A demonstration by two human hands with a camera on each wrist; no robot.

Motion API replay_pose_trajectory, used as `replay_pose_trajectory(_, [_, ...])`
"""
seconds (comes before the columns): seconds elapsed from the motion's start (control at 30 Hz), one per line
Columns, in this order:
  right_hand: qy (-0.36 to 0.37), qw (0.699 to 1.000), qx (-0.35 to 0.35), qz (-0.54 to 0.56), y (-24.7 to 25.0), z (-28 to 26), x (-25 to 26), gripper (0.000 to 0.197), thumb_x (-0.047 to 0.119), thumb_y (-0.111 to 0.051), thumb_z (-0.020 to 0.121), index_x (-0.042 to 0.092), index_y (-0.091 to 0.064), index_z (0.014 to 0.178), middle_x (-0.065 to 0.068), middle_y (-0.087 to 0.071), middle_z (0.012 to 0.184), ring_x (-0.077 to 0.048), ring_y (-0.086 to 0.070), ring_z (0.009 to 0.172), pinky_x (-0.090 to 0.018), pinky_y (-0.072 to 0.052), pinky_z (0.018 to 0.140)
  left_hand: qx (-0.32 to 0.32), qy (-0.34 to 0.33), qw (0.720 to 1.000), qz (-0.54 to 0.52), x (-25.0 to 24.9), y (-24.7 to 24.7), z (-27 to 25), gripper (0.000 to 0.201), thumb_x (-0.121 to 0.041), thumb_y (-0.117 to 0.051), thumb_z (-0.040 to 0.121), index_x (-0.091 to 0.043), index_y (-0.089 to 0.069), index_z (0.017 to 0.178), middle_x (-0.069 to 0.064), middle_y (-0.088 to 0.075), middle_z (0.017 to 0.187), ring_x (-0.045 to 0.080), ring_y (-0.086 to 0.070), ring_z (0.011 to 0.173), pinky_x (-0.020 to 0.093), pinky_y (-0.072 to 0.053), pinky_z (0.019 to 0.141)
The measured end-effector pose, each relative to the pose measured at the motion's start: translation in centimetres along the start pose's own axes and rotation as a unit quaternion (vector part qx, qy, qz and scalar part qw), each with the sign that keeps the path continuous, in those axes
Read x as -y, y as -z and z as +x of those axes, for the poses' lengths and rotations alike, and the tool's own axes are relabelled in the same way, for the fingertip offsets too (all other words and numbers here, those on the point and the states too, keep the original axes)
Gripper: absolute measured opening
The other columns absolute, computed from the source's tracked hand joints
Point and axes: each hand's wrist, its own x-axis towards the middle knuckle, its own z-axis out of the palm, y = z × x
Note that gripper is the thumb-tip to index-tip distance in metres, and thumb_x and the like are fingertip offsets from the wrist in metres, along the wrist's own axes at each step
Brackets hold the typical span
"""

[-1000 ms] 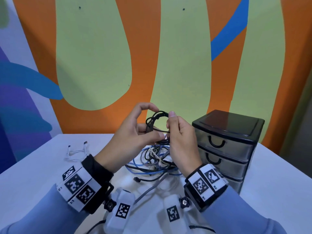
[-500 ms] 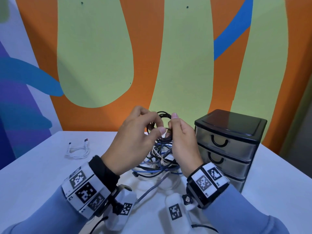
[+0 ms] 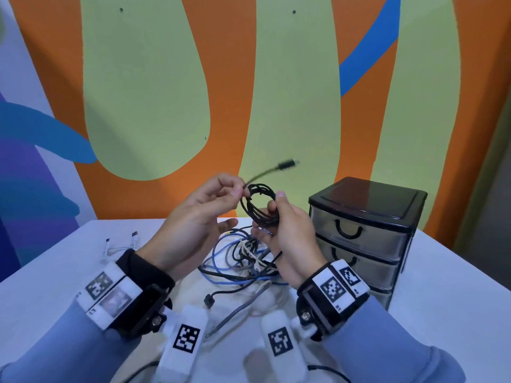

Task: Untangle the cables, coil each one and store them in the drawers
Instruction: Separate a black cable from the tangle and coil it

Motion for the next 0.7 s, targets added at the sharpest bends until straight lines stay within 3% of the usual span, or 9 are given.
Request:
replay_pose_trajectory(0.1, [-0.024, 0.987, 0.028, 0.157, 0.4, 0.3, 0.8, 0.034, 0.028, -0.045, 0.112, 0.011, -0.051, 0.083, -0.003, -0.053, 0.060, -0.014, -0.057, 0.051, -0.025, -0.053, 0.053, 0.054, 0.011, 0.989, 0.138, -0.4, 1.1, -0.1, 0.022, -0.041, -0.075, 0.088, -0.021, -0.071, 0.095, 0.003, -0.062, 0.102, 0.016, -0.051, 0.094, 0.033, -0.040, 0.086])
replay_pose_trajectory(0.17, [-0.033, 0.976, 0.058, 0.208, 0.4, 0.3, 1.0, 0.033, 0.027, -0.043, 0.112, 0.011, -0.050, 0.085, 0.001, -0.041, 0.059, -0.011, -0.046, 0.048, -0.021, -0.044, 0.048, 0.051, 0.030, 0.986, 0.157, -0.3, 1.2, -0.2, 0.027, -0.042, -0.078, 0.091, -0.016, -0.071, 0.096, 0.005, -0.065, 0.100, 0.016, -0.056, 0.093, 0.033, -0.047, 0.087])
replay_pose_trajectory(0.23, [-0.032, 0.975, 0.074, 0.209, 0.3, 0.3, 0.7, 0.032, 0.027, -0.042, 0.113, 0.010, -0.051, 0.088, 0.004, -0.030, 0.058, -0.008, -0.034, 0.045, -0.020, -0.033, 0.044, 0.033, 0.035, 0.986, 0.162, 0.2, 0.7, -0.2, 0.026, -0.034, -0.080, 0.094, -0.010, -0.069, 0.095, 0.005, -0.068, 0.093, 0.017, -0.064, 0.089, 0.033, -0.054, 0.084])
replay_pose_trajectory(0.33, [-0.021, 0.971, 0.105, 0.213, 0.3, 0.4, 0.6, 0.031, 0.028, -0.041, 0.113, 0.009, -0.053, 0.092, 0.007, -0.026, 0.055, -0.006, -0.027, 0.044, -0.019, -0.028, 0.042, -0.018, 0.036, 0.989, 0.145, 1.0, -0.5, -0.1, 0.027, -0.010, -0.081, 0.089, -0.006, -0.058, 0.100, 0.005, -0.066, 0.083, 0.024, -0.071, 0.075, 0.032, -0.062, 0.070])
replay_pose_trajectory(0.47, [-0.041, 0.955, 0.155, 0.248, 0.9, 0.2, 1.3, 0.030, 0.028, -0.041, 0.111, 0.011, -0.053, 0.089, 0.005, -0.026, 0.057, -0.010, -0.025, 0.049, -0.024, -0.026, 0.051, -0.041, 0.078, 0.989, 0.118, 0.3, -0.5, 0.0, 0.034, 0.004, -0.073, 0.095, -0.009, -0.059, 0.123, 0.013, -0.071, 0.090, 0.023, -0.067, 0.064, 0.024, -0.049, 0.048])
replay_pose_trajectory(0.57, [-0.030, 0.957, 0.169, 0.234, 0.6, 0.0, 1.4, 0.027, 0.025, -0.040, 0.111, 0.011, -0.053, 0.091, 0.004, -0.027, 0.060, -0.011, -0.026, 0.052, -0.026, -0.027, 0.057, -0.057, 0.115, 0.991, 0.036, -0.2, -0.3, 0.1, 0.033, 0.009, -0.057, 0.101, -0.007, -0.062, 0.129, 0.019, -0.070, 0.096, 0.016, -0.056, 0.051, 0.018, -0.031, 0.036])
replay_pose_trajectory(0.63, [-0.021, 0.961, 0.176, 0.212, 0.2, -0.3, 1.0, 0.026, 0.025, -0.040, 0.112, 0.009, -0.054, 0.095, 0.003, -0.028, 0.063, -0.011, -0.028, 0.053, -0.028, -0.027, 0.061, -0.076, 0.148, 0.986, -0.032, -0.4, -0.4, 0.1, 0.036, 0.006, -0.048, 0.101, -0.005, -0.064, 0.132, 0.018, -0.068, 0.091, 0.013, -0.046, 0.041, 0.016, -0.024, 0.030])
replay_pose_trajectory(0.7, [-0.010, 0.963, 0.186, 0.193, -0.2, -0.5, 0.7, 0.024, 0.023, -0.041, 0.111, 0.006, -0.054, 0.101, 0.001, -0.031, 0.064, -0.013, -0.031, 0.056, -0.030, -0.030, 0.068, -0.088, 0.154, 0.982, -0.067, -0.7, -0.8, 0.0, 0.031, -0.009, -0.049, 0.106, -0.002, -0.067, 0.130, 0.015, -0.068, 0.090, 0.010, -0.036, 0.040, 0.015, -0.021, 0.028])
